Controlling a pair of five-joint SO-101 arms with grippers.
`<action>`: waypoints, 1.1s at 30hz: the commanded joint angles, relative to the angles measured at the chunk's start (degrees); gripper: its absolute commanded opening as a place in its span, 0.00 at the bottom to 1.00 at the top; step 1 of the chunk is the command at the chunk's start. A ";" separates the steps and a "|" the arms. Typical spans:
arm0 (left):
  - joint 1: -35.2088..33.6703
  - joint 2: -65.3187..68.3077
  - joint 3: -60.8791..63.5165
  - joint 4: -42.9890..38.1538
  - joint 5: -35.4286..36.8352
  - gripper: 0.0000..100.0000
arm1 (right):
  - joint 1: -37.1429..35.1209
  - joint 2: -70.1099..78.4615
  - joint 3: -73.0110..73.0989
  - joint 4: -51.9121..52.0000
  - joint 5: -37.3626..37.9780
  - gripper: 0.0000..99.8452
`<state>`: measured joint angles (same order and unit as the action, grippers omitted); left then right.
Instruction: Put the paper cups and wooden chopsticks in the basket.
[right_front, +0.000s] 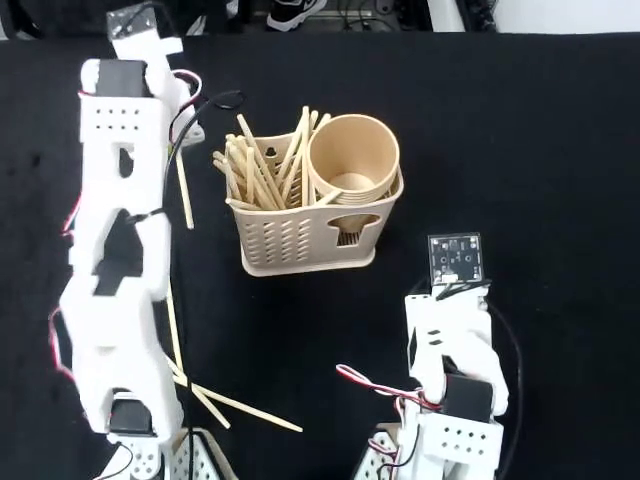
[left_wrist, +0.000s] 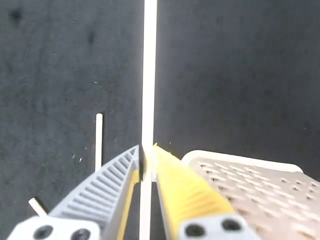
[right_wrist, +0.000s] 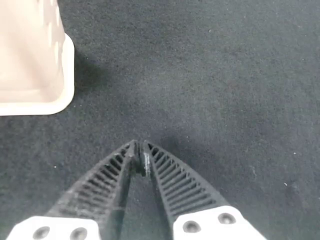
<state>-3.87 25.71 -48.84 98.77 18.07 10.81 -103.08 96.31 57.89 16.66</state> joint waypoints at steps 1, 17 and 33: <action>-0.48 -10.81 8.48 -4.13 -0.35 0.03 | -0.70 -4.09 0.13 -0.97 0.26 0.01; 0.84 -70.15 78.46 -54.15 -0.26 0.03 | -0.70 -4.09 0.13 -0.97 0.26 0.01; 16.66 -129.67 118.02 -93.36 -9.23 0.03 | -0.79 -4.09 0.22 -0.97 0.26 0.01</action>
<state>9.05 -101.14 69.32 6.99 12.97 10.81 -103.08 96.57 57.89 16.66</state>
